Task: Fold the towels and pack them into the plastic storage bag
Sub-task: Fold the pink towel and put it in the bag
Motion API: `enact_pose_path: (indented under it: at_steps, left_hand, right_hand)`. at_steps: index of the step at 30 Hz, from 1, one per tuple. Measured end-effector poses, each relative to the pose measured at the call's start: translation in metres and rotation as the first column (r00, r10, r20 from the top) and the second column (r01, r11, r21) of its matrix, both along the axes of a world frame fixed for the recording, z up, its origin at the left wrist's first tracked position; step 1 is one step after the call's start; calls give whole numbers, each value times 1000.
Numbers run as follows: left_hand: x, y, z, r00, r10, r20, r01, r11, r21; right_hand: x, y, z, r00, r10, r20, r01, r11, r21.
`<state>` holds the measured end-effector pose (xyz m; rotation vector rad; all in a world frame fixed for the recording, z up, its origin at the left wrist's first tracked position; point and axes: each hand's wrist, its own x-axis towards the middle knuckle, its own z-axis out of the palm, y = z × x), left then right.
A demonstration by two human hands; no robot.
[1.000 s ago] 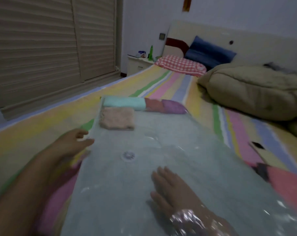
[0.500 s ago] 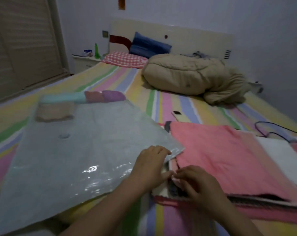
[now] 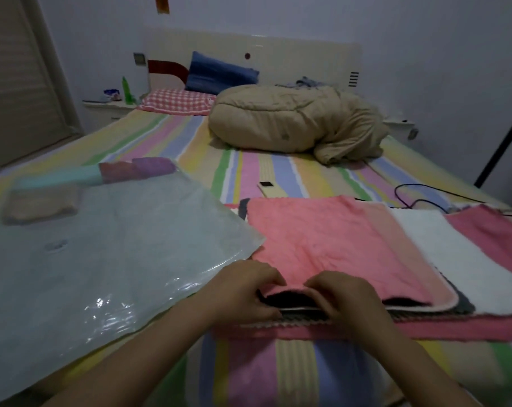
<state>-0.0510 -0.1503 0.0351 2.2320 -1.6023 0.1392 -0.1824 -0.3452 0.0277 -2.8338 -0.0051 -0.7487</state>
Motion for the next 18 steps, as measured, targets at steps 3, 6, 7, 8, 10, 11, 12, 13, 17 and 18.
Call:
enact_pose_path:
  at_steps: [3, 6, 7, 8, 10, 11, 12, 13, 17, 18]
  left_hand:
    - [5, -2, 1, 994, 92, -67, -96, 993, -68]
    - [13, -6, 3, 969, 186, -159, -215, 959, -184]
    - [16, -9, 4, 959, 206, -198, -249, 941, -229]
    - [20, -12, 6, 950, 221, -221, -277, 922, -269]
    - [31, -22, 9, 934, 253, -251, -325, 894, -308]
    - [37, -27, 9, 924, 274, -265, -351, 883, -310]
    - [43, -32, 9, 913, 301, -276, -380, 872, -308]
    - [49, -37, 9, 899, 327, -290, -411, 859, -306]
    - [69, -58, 13, 822, 388, -416, -527, 796, -298]
    - [74, -62, 14, 803, 409, -433, -554, 780, -291]
  right_hand:
    - [0, 0, 0, 999, -34, 40, 32, 999, 35]
    - [-2, -4, -4, 998, -47, 49, 46, 999, 20]
    - [-3, -8, -5, 997, -60, 53, 60, 998, 7]
    - [-5, -15, -5, 995, -79, 55, 80, 997, -2]
    - [-10, -33, -4, 988, -146, 40, 147, 989, -1]
    - [-13, -43, -3, 982, -189, 22, 189, 982, 10]
    - [-16, -54, 0, 973, -231, -3, 231, 972, 27]
    - [-20, -66, 4, 961, -275, -35, 276, 960, 47]
    - [-24, -108, 19, 904, -387, -182, 413, 899, 144]
    - [-23, -118, 23, 889, -406, -212, 442, 882, 161]
